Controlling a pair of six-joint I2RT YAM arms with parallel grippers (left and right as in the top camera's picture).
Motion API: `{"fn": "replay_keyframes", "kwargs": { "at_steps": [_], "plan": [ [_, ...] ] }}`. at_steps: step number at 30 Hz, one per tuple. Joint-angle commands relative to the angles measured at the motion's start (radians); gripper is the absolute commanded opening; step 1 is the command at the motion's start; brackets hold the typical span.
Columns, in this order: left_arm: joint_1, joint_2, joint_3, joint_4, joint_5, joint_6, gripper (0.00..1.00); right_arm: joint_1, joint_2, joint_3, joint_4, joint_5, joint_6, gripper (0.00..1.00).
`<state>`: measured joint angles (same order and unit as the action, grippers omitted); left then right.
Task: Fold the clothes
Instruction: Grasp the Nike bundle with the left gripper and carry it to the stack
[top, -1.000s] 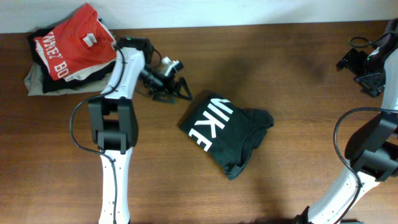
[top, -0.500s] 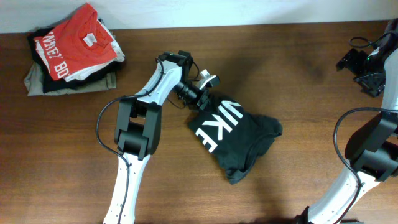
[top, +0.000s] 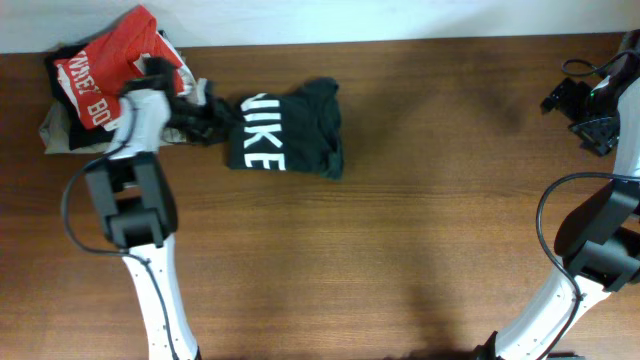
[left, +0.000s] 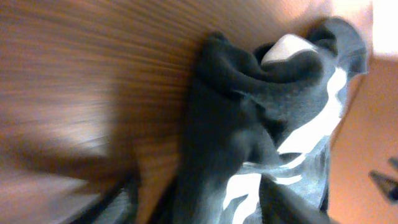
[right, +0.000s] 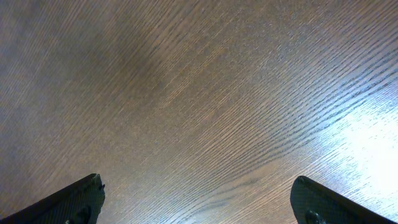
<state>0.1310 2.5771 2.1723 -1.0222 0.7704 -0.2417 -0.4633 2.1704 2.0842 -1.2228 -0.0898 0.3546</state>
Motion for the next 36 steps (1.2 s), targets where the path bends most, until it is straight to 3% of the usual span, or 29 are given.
{"fn": "replay_keyframes", "kwargs": {
  "at_steps": [1,4,11,12,13,15,19,22,24,28,36],
  "plan": [
    [0.048,0.016,-0.014,-0.043,-0.105,0.037,0.99,-0.002,-0.019,0.012,0.0,0.013,-0.01,0.99],
    [0.035,0.016,-0.014,-0.016,-0.105,0.056,0.99,-0.002,-0.019,0.012,0.0,0.013,-0.01,0.99],
    [-0.148,0.043,-0.014,0.132,-0.117,0.056,0.98,-0.002,-0.019,0.012,0.0,0.013,-0.01,0.99],
    [-0.159,0.051,-0.014,0.132,-0.125,0.056,0.8,-0.002,-0.019,0.012,0.0,0.013,-0.01,0.99],
    [-0.17,0.059,-0.014,0.125,-0.124,0.056,0.36,-0.002,-0.019,0.012,0.0,0.013,-0.01,0.99],
    [-0.171,0.054,-0.012,0.11,-0.12,0.056,0.01,-0.002,-0.019,0.012,0.0,0.013,-0.01,0.99],
    [-0.173,0.031,0.108,-0.05,-0.165,0.056,0.01,-0.002,-0.019,0.012,0.0,0.013,-0.01,0.99],
    [-0.166,0.018,0.391,-0.219,-0.17,0.079,0.0,-0.002,-0.019,0.012,0.0,0.013,-0.01,0.99],
    [-0.167,0.018,0.533,-0.238,-0.197,0.134,0.01,-0.002,-0.019,0.012,0.0,0.013,-0.01,0.99],
    [-0.14,0.016,0.633,-0.219,-0.253,0.129,0.01,-0.002,-0.019,0.012,0.0,0.013,-0.01,0.99],
    [0.007,0.006,0.657,-0.016,-0.233,0.047,0.01,-0.002,-0.019,0.012,0.0,0.013,-0.01,0.99]
  ]
}}
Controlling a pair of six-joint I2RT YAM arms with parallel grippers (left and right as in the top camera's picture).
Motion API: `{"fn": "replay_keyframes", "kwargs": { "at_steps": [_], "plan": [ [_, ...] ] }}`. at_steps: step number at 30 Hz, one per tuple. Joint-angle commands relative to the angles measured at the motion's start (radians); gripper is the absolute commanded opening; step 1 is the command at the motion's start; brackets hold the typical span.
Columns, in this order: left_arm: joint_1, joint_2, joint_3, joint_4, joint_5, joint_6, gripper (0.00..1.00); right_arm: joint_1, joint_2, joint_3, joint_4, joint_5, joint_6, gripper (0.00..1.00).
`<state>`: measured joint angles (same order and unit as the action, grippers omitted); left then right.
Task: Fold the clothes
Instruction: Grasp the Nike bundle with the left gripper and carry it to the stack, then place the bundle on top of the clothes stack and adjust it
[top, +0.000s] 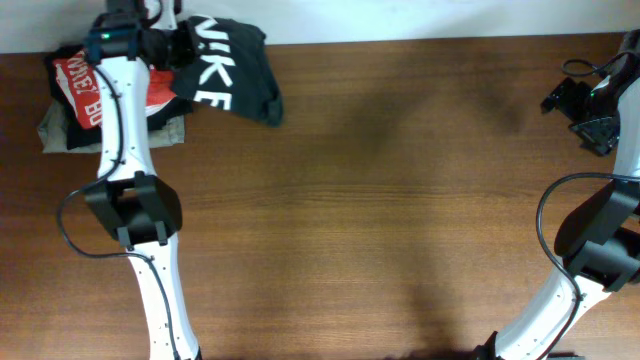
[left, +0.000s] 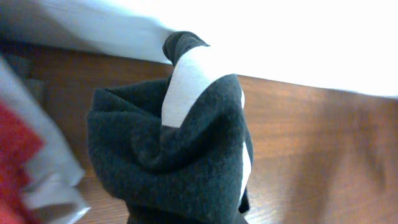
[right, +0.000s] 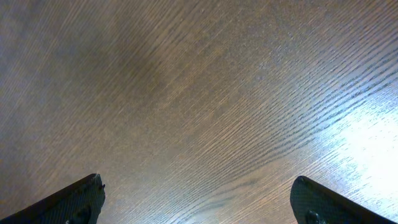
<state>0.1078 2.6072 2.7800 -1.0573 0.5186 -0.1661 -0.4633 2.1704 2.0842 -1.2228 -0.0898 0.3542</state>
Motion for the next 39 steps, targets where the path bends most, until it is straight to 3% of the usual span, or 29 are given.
{"fn": "replay_keyframes", "kwargs": {
  "at_steps": [1,6,15,20,25,28,32,33,35,39],
  "plan": [
    [0.046,-0.026,0.072,0.017,0.02,-0.031,0.01,-0.002,-0.019,0.012,0.0,0.013,-0.009,0.99],
    [0.117,-0.062,0.19,0.017,0.099,-0.083,0.0,-0.002,-0.019,0.012,0.0,0.013,-0.009,0.99],
    [0.255,-0.102,0.207,0.017,0.028,-0.155,0.01,-0.002,-0.019,0.012,0.0,0.013,-0.009,0.99],
    [0.284,-0.101,0.182,-0.026,-0.161,-0.124,0.0,-0.002,-0.019,0.012,0.0,0.013,-0.009,0.99],
    [0.29,-0.101,0.103,-0.07,-0.475,-0.124,0.0,-0.002,-0.019,0.012,0.0,0.013,-0.009,0.99],
    [0.29,-0.101,0.028,-0.011,-0.595,-0.023,0.01,-0.002,-0.019,0.012,0.0,0.013,-0.009,0.99],
    [0.31,-0.101,-0.039,0.061,-0.721,-0.019,0.03,-0.002,-0.019,0.012,0.0,0.013,-0.009,0.99],
    [0.322,-0.101,-0.054,0.092,-0.722,-0.019,0.19,-0.002,-0.019,0.012,0.0,0.013,-0.009,0.99],
    [0.33,-0.101,-0.064,0.122,-0.722,-0.019,0.99,-0.002,-0.019,0.012,0.0,0.013,-0.009,0.99],
    [0.329,-0.152,-0.058,0.144,-0.629,-0.019,0.99,-0.002,-0.019,0.012,0.0,0.013,-0.009,0.99]
  ]
}}
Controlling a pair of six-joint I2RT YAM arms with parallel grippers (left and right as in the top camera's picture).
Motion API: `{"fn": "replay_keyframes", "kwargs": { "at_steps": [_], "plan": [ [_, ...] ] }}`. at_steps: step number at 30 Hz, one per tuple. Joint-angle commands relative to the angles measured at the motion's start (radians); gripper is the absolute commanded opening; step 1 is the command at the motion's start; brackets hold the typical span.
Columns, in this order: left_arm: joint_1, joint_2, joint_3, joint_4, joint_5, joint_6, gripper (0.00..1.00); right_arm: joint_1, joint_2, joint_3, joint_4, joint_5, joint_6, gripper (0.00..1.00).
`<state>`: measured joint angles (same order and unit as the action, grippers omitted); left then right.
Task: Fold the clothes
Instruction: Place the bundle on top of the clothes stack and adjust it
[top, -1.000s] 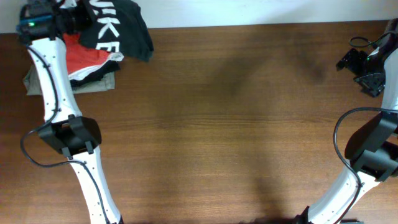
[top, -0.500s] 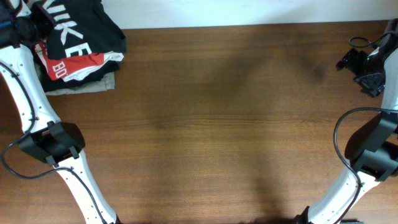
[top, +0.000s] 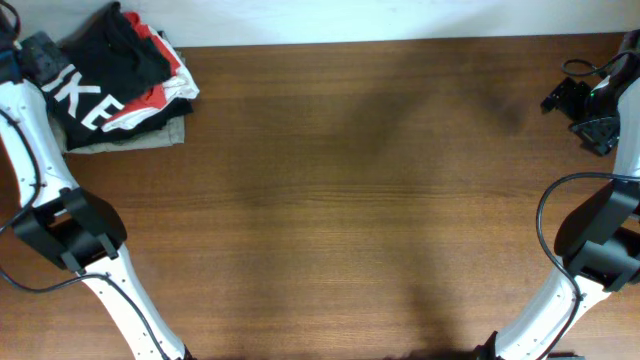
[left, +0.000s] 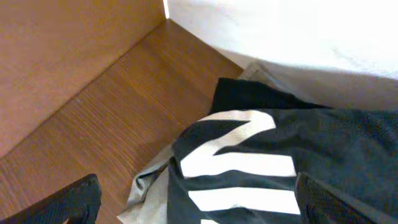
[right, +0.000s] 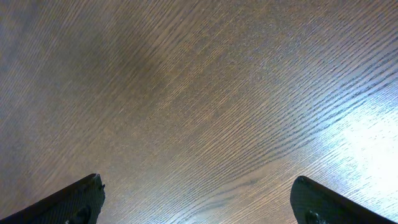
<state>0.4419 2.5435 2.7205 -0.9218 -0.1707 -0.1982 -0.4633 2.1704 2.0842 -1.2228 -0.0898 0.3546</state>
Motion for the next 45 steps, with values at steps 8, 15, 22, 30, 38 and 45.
{"fn": "replay_keyframes", "kwargs": {
  "at_steps": [8,15,22,30,38,45],
  "plan": [
    [-0.058,-0.054,-0.018,-0.041,0.208,0.001,0.01,-0.002,-0.019,0.012,0.0,0.013,-0.01,0.99],
    [-0.053,0.129,-0.019,0.035,0.138,-0.017,0.01,-0.002,-0.019,0.012,0.0,0.013,-0.01,0.99],
    [-0.062,0.195,-0.007,0.271,0.131,-0.009,0.01,-0.002,-0.019,0.012,0.0,0.013,-0.01,0.99],
    [-0.137,0.044,0.206,0.074,0.214,0.028,0.04,-0.002,-0.019,0.012,0.0,0.013,-0.01,0.99],
    [-0.217,0.105,0.076,0.071,0.129,0.027,0.06,-0.002,-0.019,0.012,0.0,0.013,-0.01,0.99],
    [-0.232,0.229,0.076,0.17,0.167,0.02,0.13,-0.002,-0.019,0.012,0.0,0.013,-0.01,0.99]
  ]
}}
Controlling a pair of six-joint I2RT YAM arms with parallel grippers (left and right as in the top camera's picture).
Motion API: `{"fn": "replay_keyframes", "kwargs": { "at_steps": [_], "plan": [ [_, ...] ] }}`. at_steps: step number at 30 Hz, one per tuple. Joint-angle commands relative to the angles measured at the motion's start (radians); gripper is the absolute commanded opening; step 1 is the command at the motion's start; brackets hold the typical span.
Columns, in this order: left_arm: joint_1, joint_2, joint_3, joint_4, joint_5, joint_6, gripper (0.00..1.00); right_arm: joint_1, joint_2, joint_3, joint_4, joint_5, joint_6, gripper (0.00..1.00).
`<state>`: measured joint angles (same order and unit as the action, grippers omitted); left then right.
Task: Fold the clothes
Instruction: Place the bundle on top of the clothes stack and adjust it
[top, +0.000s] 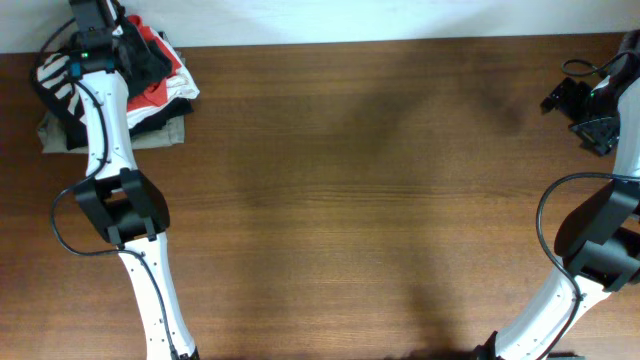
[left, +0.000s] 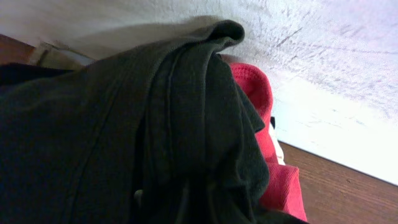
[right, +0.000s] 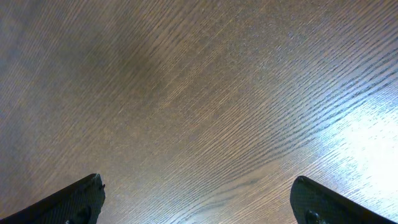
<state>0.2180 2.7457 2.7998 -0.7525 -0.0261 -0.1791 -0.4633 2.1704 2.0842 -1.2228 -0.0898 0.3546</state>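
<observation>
A pile of folded clothes lies at the table's far left corner. The black shirt with white letters (top: 57, 75) is on top, over a red shirt (top: 160, 58) and a grey-green garment (top: 160, 130). My left gripper (top: 98, 20) is at the back of the pile by the wall. In the left wrist view black cloth (left: 124, 124) fills the frame and bunches toward my left gripper (left: 186, 214). Its fingers are hidden and it looks shut on the cloth. Red cloth (left: 283, 186) shows beside it. My right gripper (right: 199, 199) hangs open over bare wood.
The brown wooden table (top: 380, 200) stretches to the right of the pile. A white wall (left: 323, 74) runs right behind the pile. My right arm (top: 585, 100) is up at the far right edge of the table.
My left gripper was open at the pile's left end, looking down on the shirt's white letters. Now it is at the pile's back edge, buried in black cloth. The right arm is unchanged.
The black shirt first lay folded right of the pile with my left gripper at its left edge. Then it hung from the gripper near the wall. After that it lay on the pile with the gripper open beside it. Now the gripper is back in its cloth.
</observation>
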Motion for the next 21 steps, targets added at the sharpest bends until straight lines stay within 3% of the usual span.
{"fn": "replay_keyframes", "kwargs": {
  "at_steps": [1,3,7,8,9,14,18,21],
  "plan": [
    [-0.011,0.011,0.005,-0.013,0.08,0.001,0.14,-0.002,-0.019,0.012,0.0,0.013,-0.01,0.99],
    [-0.016,-0.044,0.021,-0.06,0.144,0.001,0.14,-0.002,-0.019,0.012,0.0,0.013,-0.01,0.99],
    [-0.013,-0.241,0.031,-0.226,0.154,0.001,0.32,-0.002,-0.019,0.012,0.0,0.013,-0.01,0.99],
    [-0.013,-0.307,0.031,-0.275,0.154,0.001,0.85,-0.002,-0.019,0.012,0.0,0.013,-0.01,0.99],
    [-0.013,-0.374,0.031,-0.324,0.161,0.001,0.99,-0.002,-0.019,0.012,0.0,0.013,-0.01,0.99],
    [-0.014,-0.642,0.031,-0.637,0.182,0.0,0.99,-0.002,-0.019,0.012,0.0,0.013,-0.01,0.99],
    [-0.014,-0.78,0.031,-0.911,0.349,0.0,0.99,-0.002,-0.019,0.012,0.0,0.013,-0.01,0.99],
    [-0.013,-0.827,0.029,-0.935,0.352,0.001,0.99,-0.002,-0.019,0.012,0.0,0.013,-0.01,0.99]
  ]
}}
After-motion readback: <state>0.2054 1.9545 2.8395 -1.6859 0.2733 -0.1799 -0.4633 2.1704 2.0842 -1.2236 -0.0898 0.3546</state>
